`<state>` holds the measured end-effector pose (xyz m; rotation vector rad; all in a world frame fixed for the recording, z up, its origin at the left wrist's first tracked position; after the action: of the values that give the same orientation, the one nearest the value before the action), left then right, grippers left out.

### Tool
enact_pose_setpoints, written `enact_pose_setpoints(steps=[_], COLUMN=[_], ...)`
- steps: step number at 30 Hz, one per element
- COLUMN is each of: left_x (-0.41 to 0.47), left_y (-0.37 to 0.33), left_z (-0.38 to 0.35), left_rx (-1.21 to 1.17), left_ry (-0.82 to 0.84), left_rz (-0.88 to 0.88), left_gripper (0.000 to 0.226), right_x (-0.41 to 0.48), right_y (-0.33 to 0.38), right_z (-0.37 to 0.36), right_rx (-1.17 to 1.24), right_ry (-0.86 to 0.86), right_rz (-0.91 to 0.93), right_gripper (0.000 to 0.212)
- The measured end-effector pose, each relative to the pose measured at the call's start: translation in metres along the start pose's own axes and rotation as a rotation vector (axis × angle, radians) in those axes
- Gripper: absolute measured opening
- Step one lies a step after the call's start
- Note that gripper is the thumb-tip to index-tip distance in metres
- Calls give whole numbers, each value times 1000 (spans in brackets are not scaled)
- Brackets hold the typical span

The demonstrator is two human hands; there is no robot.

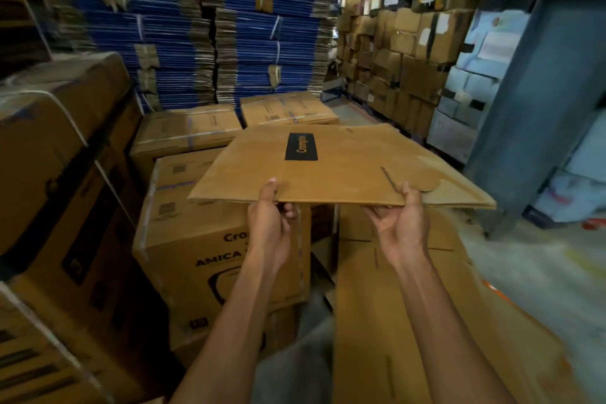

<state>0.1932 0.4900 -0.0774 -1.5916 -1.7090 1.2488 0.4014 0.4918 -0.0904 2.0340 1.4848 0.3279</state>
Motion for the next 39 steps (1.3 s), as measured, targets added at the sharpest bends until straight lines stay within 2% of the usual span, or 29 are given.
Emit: enact_pose_setpoints(steps=[4, 7, 10, 12, 20, 24, 27, 31, 37, 39], left_x=[-26, -37, -42, -45, -50, -63, -72, -70, -69, -72], left_y=[52, 97, 146, 180, 317, 368, 392, 413, 441, 452], left_z=[-55, -87, -105, -107, -62, -30, -17, -5, 8, 17], left_rx=[-59, -76, -45, -15, 128, 187, 175, 171, 175, 176], left_ry=[77, 101, 129, 108, -32, -126, -142, -178, -294, -326], left_rz=[89, 178, 260, 310, 577, 690, 736, 770, 782, 796], left_gripper=[27, 24, 14, 15, 26, 20, 16, 31, 43, 34], right_x=[4, 8, 11, 11, 13, -5, -10, -10, -14, -17], right_y=[64, 100, 119, 123, 86, 58, 45, 36, 24, 16], right_z=[56, 99, 148, 180, 307, 373, 402, 426, 461, 474], right_rx=[-55, -94, -113, -126, -223, -245, -213, -188, -349, -353], right_ry=[-51, -96, -172, -214, -422, -532, -555, -601, -786, -839], right_rz=[77, 105, 82, 53, -139, -200, -235, -253, -445, -483], right_gripper=[34, 22, 24, 21, 19, 17, 15, 19, 22, 21])
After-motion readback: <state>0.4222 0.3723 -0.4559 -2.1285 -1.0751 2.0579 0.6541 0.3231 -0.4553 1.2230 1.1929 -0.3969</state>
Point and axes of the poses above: each hand's wrist, its own x-axis towards the middle knuckle, its own z-axis out of the back of the hand, y = z × x, the point moved 4 cm from there along x, towards the middle knuckle, and after that the axes turned 9 degrees about x, right-handed, at the moved point
